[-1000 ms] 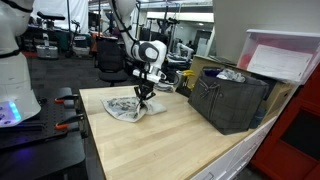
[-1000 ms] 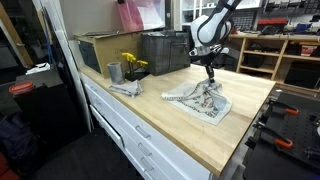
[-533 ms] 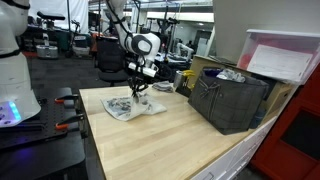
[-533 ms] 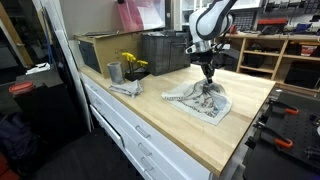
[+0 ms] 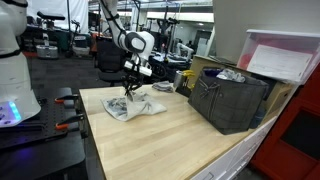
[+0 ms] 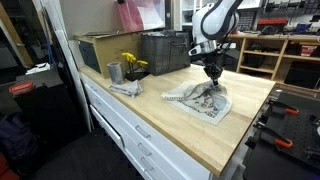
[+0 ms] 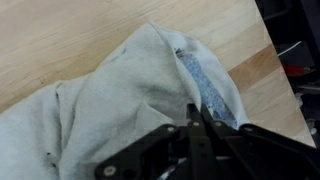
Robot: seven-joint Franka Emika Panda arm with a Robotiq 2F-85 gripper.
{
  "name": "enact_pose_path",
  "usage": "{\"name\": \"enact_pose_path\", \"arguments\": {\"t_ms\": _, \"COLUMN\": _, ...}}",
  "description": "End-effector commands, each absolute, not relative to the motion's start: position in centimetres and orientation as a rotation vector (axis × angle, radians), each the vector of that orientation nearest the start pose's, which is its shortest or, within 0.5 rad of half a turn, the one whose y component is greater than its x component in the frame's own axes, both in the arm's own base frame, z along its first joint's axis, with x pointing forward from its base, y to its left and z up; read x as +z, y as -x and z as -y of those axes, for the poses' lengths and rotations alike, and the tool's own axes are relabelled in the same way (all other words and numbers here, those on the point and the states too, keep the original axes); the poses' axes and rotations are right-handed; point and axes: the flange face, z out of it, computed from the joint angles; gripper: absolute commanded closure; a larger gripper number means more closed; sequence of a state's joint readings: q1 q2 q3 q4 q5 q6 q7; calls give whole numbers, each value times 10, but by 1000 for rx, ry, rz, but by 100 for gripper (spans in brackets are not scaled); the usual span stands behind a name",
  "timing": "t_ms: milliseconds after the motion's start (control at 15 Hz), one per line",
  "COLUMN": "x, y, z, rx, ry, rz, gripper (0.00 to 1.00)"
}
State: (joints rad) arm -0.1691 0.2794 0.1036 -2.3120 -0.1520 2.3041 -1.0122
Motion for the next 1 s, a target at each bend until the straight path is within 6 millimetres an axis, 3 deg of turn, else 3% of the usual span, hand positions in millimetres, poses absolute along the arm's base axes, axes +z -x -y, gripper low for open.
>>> {"name": "enact_pose_path", "arguments": {"t_ms": 0, "x": 215, "y": -474, "z": 11, "rx": 422, "ry": 2538, "rz": 1630, "gripper": 99}}
{"name": "enact_pose_path", "arguments": {"t_ms": 200, "x": 215, "y": -463, "z": -17, "rx": 451, "ry": 2522, "rz": 1668, "gripper": 97}}
{"name": "enact_pose_path", "arguments": {"t_ms": 267, "x": 213, "y": -461, "z": -24, "rx": 465, "ry": 2530, "rz": 1669, "gripper": 71}}
{"name": "enact_pose_path", "arguments": {"t_ms": 400, "x": 214, "y": -460, "z": -34, "rx": 471, "ry": 2535, "rz": 1666, "gripper": 67}}
{"name": "enact_pose_path", "arguments": {"t_ms": 533, "x": 217, "y": -465, "z": -36, "rx": 463, "ry": 2568, "rz": 1626, "gripper": 52}}
{"name": "enact_pose_path", "arguments": {"t_ms": 667, "x": 221, "y": -474, "z": -29, "rx": 432, "ry": 2643, "rz": 1551, "gripper": 36}}
{"name": "enact_pose_path", "arguments": {"t_ms": 933, "x": 214, "y": -501, "z": 6, "rx": 411, "ry": 2831, "rz": 1271, "gripper": 8}}
